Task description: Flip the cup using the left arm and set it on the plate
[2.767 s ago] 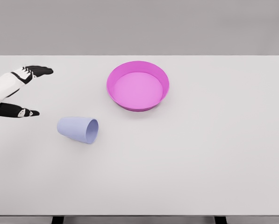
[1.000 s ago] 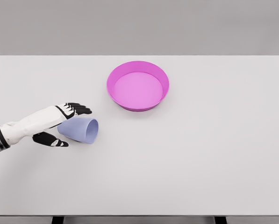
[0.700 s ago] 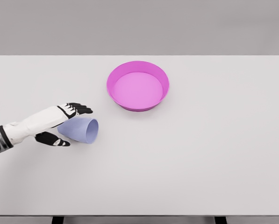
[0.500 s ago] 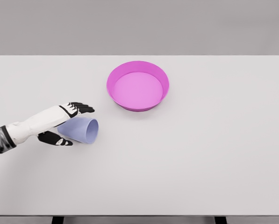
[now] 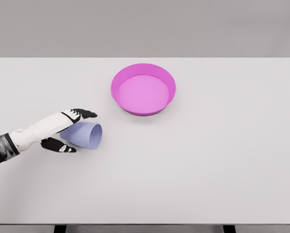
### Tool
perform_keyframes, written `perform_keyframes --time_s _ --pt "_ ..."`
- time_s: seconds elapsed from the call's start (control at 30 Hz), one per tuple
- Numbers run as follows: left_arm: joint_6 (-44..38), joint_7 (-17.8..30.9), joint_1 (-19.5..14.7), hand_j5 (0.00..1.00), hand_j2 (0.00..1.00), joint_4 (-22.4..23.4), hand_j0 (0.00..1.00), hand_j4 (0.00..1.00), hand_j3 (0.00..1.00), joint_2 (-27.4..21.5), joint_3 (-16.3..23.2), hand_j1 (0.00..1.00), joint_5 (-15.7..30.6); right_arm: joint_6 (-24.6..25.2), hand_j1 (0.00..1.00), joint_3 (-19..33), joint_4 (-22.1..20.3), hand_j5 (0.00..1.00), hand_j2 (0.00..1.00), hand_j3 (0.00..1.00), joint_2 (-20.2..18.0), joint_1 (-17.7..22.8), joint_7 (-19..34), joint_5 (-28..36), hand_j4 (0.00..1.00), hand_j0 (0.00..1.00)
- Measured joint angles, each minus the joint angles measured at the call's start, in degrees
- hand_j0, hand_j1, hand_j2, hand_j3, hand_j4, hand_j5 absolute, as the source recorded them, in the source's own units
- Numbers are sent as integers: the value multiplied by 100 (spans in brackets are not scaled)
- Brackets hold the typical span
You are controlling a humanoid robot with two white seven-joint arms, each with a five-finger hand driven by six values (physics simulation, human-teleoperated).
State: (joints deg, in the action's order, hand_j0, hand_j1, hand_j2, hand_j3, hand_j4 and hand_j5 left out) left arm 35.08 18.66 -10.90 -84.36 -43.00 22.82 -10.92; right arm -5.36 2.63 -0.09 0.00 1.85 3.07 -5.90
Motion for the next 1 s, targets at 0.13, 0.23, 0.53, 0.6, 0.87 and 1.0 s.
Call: perform_keyframes --time_s 0.13,0.23,0.53,0.6,0.87,1.0 --pt "0 1 -35 100 100 14 100 100 100 50 6 100 -2 0 100 0 0 100 100 100 0 0 0 0 100 100" --pt "0 6 -35 100 100 33 100 100 100 79 78 100 -10 0 100 0 0 100 100 100 0 0 0 0 100 100" --pt "-1 170 -62 100 100 69 100 100 100 98 144 100 -9 0 100 0 -1 100 100 100 0 0 0 1 100 100" --pt "-1 209 -70 100 100 70 100 100 100 126 145 100 -8 0 100 0 -1 100 100 100 0 0 0 0 100 100" --pt "-10 344 -114 92 92 66 92 92 92 271 142 92 29 0 100 0 0 100 100 100 0 0 0 -1 100 100" --pt "-26 439 -132 79 79 60 79 79 79 284 134 79 86 0 100 0 -1 100 100 100 0 0 0 -1 100 100"
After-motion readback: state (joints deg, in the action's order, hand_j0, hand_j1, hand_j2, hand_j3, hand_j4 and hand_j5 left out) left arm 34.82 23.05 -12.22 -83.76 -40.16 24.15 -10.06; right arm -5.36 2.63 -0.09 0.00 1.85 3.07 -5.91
